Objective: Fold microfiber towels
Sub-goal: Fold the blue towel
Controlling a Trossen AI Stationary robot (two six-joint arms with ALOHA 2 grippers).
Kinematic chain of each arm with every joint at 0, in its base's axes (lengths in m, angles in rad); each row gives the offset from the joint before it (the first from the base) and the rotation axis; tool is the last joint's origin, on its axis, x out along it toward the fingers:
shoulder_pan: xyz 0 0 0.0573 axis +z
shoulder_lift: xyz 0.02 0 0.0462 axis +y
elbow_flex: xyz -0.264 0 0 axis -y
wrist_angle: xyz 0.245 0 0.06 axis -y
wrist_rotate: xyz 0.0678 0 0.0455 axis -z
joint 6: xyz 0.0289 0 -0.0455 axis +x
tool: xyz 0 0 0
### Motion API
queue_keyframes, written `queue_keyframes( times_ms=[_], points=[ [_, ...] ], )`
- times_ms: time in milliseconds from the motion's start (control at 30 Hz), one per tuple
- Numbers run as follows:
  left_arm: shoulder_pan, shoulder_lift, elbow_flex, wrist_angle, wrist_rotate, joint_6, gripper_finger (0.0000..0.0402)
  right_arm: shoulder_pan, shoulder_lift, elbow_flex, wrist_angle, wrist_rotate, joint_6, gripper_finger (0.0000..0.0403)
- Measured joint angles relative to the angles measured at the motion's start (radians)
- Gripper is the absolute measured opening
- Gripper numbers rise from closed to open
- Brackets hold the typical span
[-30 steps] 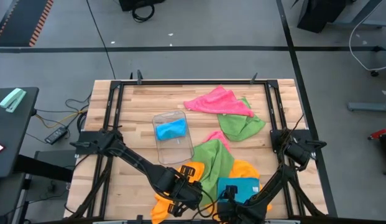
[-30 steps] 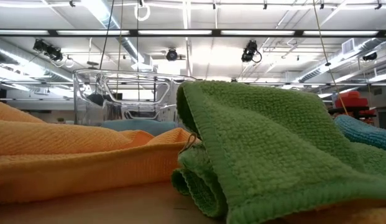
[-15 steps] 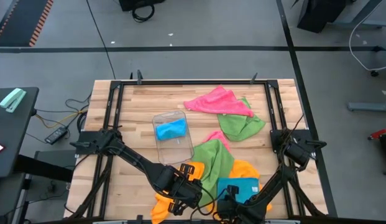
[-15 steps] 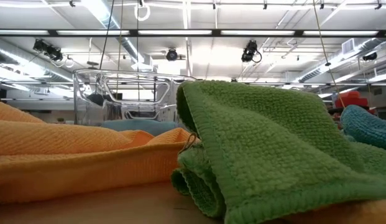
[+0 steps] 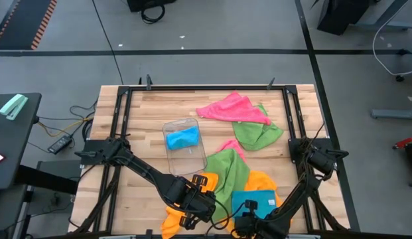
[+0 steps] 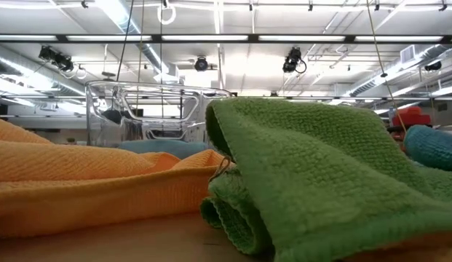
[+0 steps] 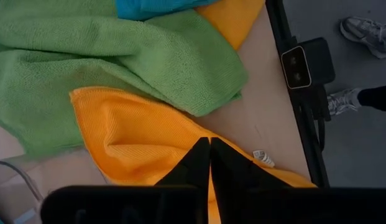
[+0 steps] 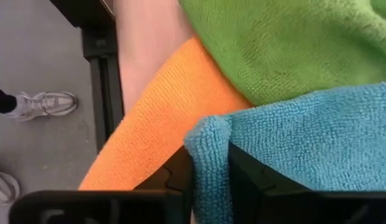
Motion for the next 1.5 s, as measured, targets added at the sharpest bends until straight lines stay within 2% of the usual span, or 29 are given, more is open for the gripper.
queue_keyframes(
  times_ms=[400,500,800,1033,1300,1500],
  points=[
    [0.000,0.000,0.000,0.005,0.000,0.000,0.0023,0.000,0.000,0.000,0.012,0.015,0.044,0.0138],
    [0.000,0.000,0.000,0.005,0.000,0.000,0.0023,0.000,0.000,0.000,0.012,0.015,0.042,0.0121],
    [0.000,0.001,0.000,0.005,0.000,0.000,0.0015,0.006,0.000,0.000,0.013,0.015,0.058,0.0019],
    [0.000,0.001,0.000,0.016,0.000,-0.001,0.0027,0.016,-0.026,0.000,0.031,0.033,0.131,0.0010],
    [0.009,0.002,0.000,0.182,0.001,0.072,0.0015,0.096,-0.067,0.001,0.021,0.230,0.294,0.0010],
    [0.034,0.002,0.000,0.253,0.000,0.049,0.0020,0.163,-0.065,-0.004,0.022,0.361,0.442,0.0009]
  ],
)
